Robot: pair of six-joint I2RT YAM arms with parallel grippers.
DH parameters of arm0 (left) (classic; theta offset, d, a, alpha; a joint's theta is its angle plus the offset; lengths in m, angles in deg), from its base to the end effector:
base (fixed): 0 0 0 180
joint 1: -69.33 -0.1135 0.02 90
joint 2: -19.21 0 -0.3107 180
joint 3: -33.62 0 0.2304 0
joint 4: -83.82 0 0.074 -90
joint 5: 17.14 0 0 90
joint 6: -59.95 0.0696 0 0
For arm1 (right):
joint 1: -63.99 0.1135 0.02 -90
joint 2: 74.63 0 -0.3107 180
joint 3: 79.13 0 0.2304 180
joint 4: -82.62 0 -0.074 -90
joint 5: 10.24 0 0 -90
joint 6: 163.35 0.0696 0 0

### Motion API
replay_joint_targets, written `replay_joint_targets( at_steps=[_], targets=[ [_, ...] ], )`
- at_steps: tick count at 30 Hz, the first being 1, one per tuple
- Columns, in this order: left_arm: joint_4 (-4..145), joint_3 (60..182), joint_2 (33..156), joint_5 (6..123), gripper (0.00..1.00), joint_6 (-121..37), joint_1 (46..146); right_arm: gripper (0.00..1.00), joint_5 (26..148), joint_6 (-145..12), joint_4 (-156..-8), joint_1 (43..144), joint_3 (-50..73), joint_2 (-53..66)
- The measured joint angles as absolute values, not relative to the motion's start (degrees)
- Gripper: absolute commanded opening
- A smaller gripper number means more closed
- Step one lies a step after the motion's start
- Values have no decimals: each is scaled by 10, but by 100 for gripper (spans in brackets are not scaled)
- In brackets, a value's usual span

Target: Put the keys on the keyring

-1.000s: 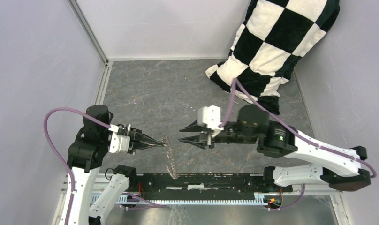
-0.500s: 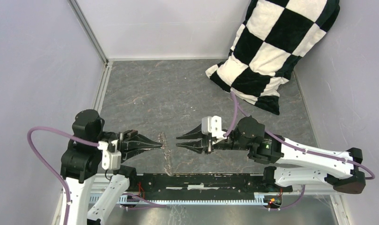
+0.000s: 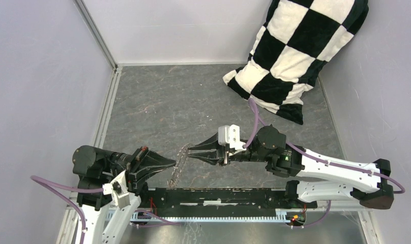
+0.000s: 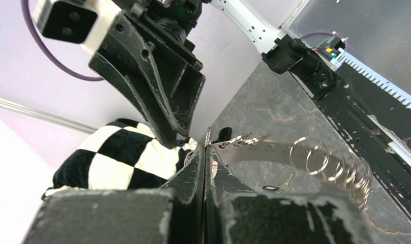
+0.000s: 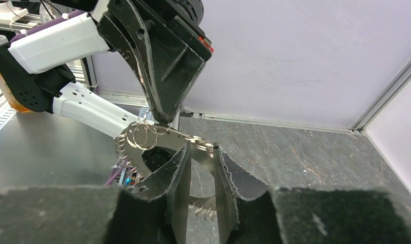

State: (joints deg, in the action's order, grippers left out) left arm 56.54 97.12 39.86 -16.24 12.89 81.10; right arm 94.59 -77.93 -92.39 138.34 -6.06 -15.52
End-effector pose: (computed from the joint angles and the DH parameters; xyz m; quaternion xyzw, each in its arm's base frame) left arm -0.0431 -0.0621 0.3999 0.6943 0.1261 -0.2562 0.6607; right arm 0.0432 0.2202 0.4577 -0.4852 0.4350 0.4999 0.5705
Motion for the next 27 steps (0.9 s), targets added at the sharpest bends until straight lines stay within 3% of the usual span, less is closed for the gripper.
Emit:
replay_joint_targets(
  at_steps=[20,27],
  targets=[
    [502,1025,433,-163,2,126,814,28,945,-783,-910,1383,-56,-161],
    [449,1042,505,-153,2,61,814,37,913,-792,-896,1383,-57,-180]
  ],
)
